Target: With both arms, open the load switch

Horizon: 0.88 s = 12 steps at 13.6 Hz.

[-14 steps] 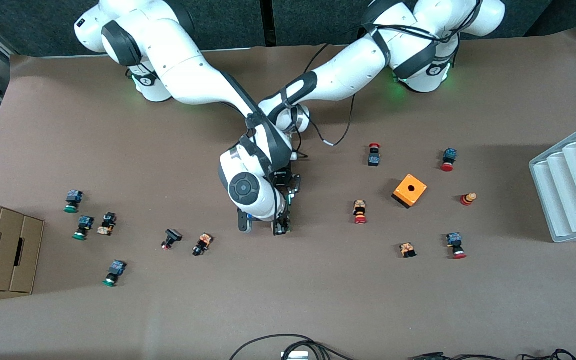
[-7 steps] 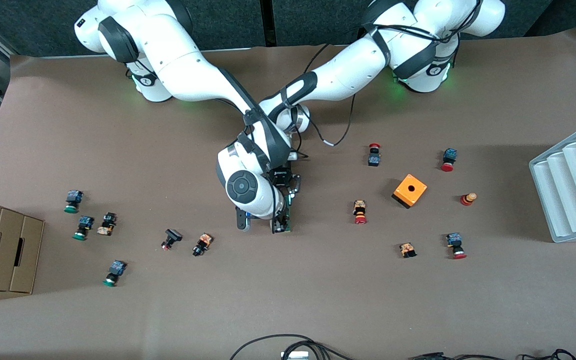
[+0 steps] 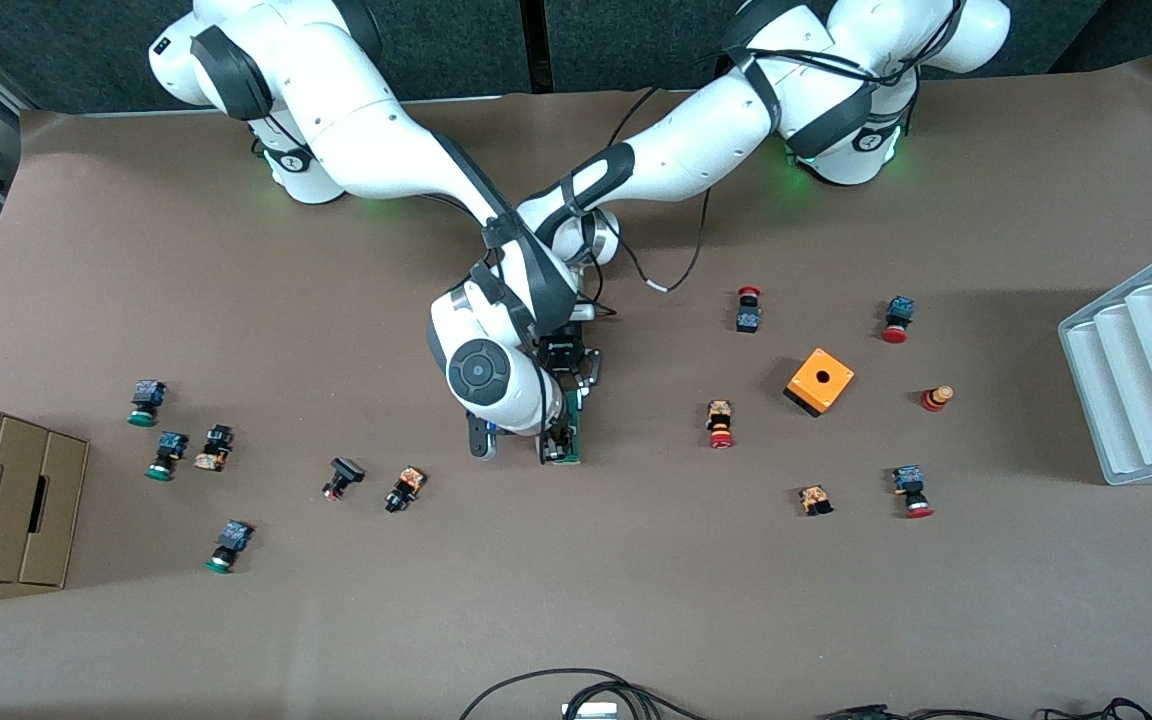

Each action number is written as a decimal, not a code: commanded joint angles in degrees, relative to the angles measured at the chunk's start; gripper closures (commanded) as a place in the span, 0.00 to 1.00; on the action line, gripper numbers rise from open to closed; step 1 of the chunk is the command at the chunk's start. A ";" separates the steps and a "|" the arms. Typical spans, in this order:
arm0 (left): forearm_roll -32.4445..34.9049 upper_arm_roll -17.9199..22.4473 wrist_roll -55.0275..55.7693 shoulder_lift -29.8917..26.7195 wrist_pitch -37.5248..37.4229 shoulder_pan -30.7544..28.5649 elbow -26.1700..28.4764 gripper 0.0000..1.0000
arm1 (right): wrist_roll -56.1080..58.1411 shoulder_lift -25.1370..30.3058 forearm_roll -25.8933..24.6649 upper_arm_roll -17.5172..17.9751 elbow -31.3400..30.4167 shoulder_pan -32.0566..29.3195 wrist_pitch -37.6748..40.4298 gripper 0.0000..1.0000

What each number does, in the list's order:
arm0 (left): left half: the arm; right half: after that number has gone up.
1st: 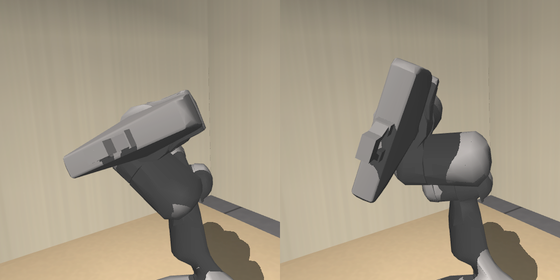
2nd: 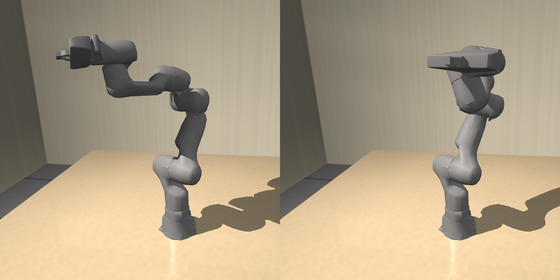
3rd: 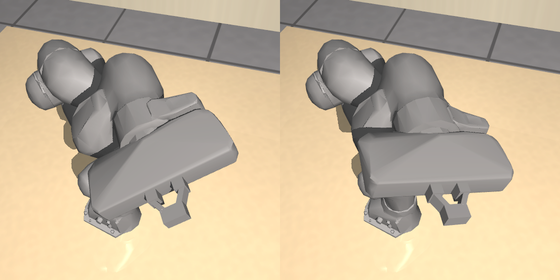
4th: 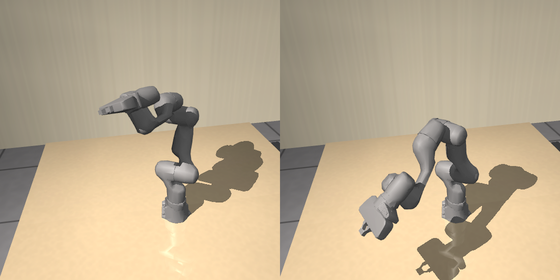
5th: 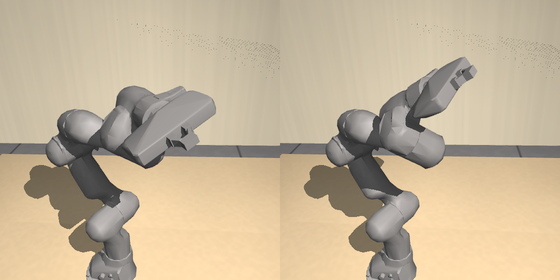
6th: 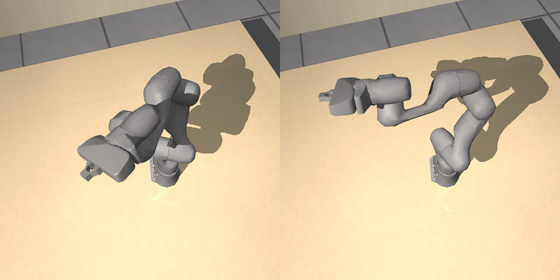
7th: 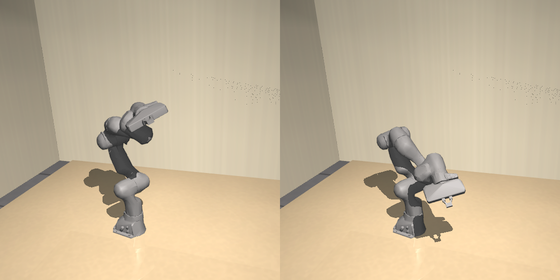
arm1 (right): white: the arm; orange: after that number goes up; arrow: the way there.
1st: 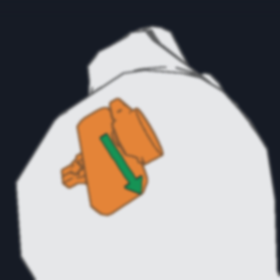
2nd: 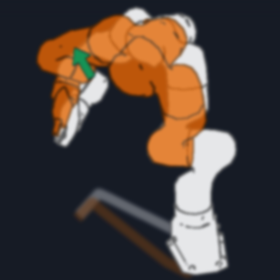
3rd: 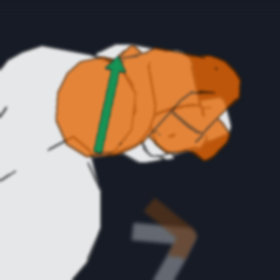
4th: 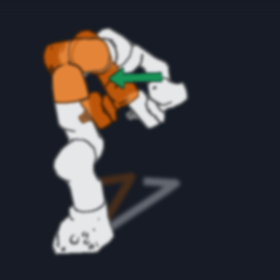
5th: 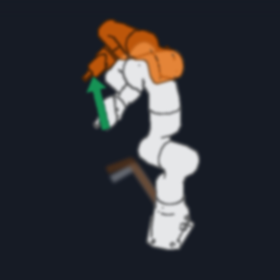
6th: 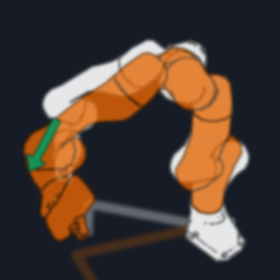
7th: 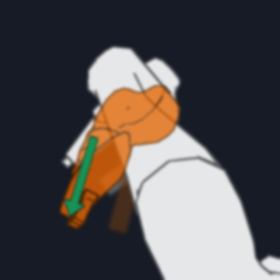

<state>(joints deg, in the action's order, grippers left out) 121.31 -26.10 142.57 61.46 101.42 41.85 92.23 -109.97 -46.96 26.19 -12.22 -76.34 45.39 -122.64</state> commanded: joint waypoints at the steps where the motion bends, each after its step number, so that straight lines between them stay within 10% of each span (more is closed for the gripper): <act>1: -0.37 -0.18 -0.72 0.59 -1.49 0.69 -0.47 0.40 | 0.81 2.75 -0.18 0.18 -4.25 0.49 0.48 0.77; 12: -0.37 -0.18 -0.81 0.68 -1.49 0.69 -0.47 0.40 | 0.98 3.63 -1.58 0.18 -7.41 2.16 -1.28 0.77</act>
<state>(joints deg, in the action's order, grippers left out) 121.29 -26.11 142.57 61.48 101.31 41.88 92.24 -109.34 -44.91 25.78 -12.08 -80.33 46.79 -122.85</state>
